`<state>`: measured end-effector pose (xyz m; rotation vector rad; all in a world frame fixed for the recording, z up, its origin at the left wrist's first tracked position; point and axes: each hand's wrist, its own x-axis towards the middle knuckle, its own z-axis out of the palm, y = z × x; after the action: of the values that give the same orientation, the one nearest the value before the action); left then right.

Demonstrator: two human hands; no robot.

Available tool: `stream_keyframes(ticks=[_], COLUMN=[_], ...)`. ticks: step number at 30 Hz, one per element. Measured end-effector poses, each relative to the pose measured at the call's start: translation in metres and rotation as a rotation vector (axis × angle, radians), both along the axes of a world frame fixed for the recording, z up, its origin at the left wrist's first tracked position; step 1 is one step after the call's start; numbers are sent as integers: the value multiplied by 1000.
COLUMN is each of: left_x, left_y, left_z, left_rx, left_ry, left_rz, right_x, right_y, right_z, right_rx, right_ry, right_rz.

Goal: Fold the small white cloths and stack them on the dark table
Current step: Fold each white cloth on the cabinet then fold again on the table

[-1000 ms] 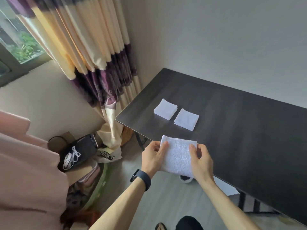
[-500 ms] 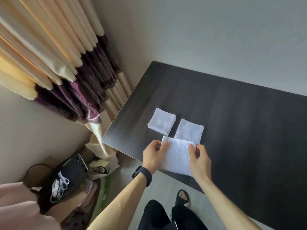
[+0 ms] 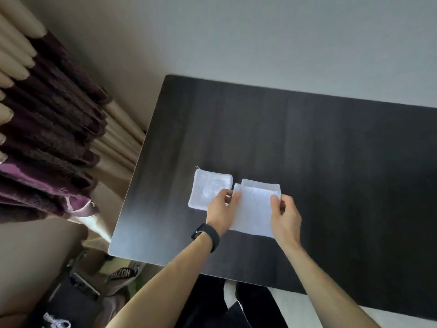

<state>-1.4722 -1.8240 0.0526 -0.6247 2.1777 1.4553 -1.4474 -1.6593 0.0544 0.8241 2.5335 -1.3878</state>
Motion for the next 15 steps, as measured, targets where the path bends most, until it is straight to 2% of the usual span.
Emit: stream_keyframes(ticks=[6, 15], left_x=[-31, -37], left_y=[21, 36], left_z=[-29, -65], left_rx=[-19, -174], left_ry=[-37, -87], left_rz=[-82, -149], right_x=[-27, -39], right_y=[16, 30], right_z=[-28, -66], right_rx=[143, 235], right_ry=[-10, -118], right_rz=[10, 93])
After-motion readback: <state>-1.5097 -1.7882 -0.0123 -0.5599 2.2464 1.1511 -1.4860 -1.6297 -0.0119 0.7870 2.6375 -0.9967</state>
